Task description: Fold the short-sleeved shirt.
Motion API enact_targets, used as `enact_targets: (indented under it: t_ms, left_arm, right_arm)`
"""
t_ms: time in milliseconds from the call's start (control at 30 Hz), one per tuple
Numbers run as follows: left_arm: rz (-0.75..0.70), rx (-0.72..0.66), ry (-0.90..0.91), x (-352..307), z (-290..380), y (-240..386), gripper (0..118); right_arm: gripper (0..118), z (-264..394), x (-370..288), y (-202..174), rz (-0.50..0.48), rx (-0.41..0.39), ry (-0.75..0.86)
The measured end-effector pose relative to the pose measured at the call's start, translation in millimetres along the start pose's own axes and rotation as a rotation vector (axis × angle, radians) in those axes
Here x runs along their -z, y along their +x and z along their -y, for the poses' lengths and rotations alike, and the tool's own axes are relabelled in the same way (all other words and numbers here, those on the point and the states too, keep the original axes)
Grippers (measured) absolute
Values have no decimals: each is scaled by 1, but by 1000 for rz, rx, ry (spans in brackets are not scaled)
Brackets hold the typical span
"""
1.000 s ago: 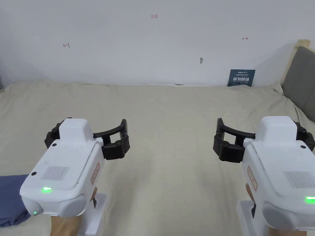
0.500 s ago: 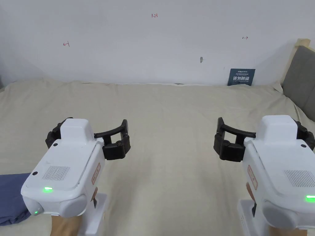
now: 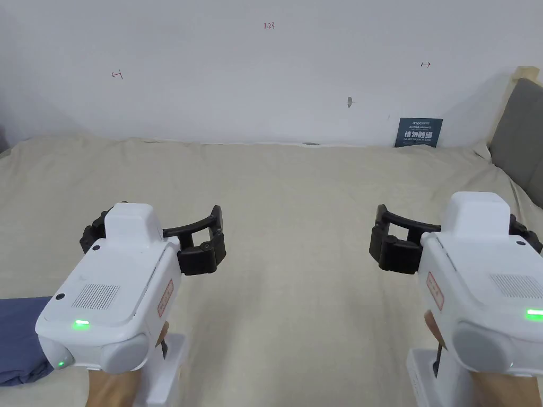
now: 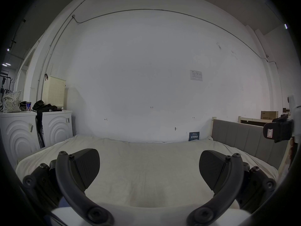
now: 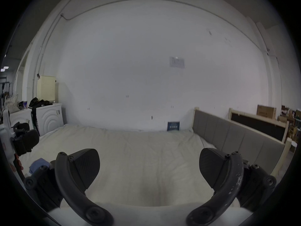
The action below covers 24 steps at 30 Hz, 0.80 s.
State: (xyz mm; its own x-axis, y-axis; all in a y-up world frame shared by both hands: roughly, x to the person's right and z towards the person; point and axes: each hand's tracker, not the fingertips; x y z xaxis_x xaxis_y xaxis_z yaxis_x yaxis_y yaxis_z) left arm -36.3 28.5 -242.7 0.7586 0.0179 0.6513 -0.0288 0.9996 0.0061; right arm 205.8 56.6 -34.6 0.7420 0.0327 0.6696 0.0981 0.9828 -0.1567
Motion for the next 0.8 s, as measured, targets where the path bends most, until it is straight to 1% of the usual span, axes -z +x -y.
enact_targets:
  t_ms: [67, 167, 233, 333, 500, 667, 733, 767, 800]
  left_arm:
    - [0, 2, 1, -1, 0, 0, 118]
    - [1, 2, 1, -1, -1, -1, 118]
    - [4, -6, -2, -1, 0, -2, 118]
    - [4, -14, -6, -1, 1, -3, 118]
    - [2, -19, -6, -1, 2, -4, 118]
    - [-2, -21, -5, -1, 3, -4, 118]
    - [-1, -23, -5, -1, 3, -4, 118]
    - [-1, -23, -7, -1, 3, -4, 118]
    - [0, -22, -8, -1, 3, -4, 118]
  right_arm:
    - [118, -4, 3, 0, 9, 52, -96]
    - [118, -13, 6, 1, 54, 157, -243]
    - [118, -16, 6, 1, 81, 185, -304]
    - [118, -18, 8, 3, 69, 182, -321]
    - [118, -21, 8, 0, 103, 144, -334]
    - [118, -18, 10, -2, 125, 136, -326]
    - [118, -17, 9, -2, 100, 119, -306]
    - [118, -17, 10, -2, 100, 109, -305]
    - [118, -17, 12, -4, 123, 96, -309]
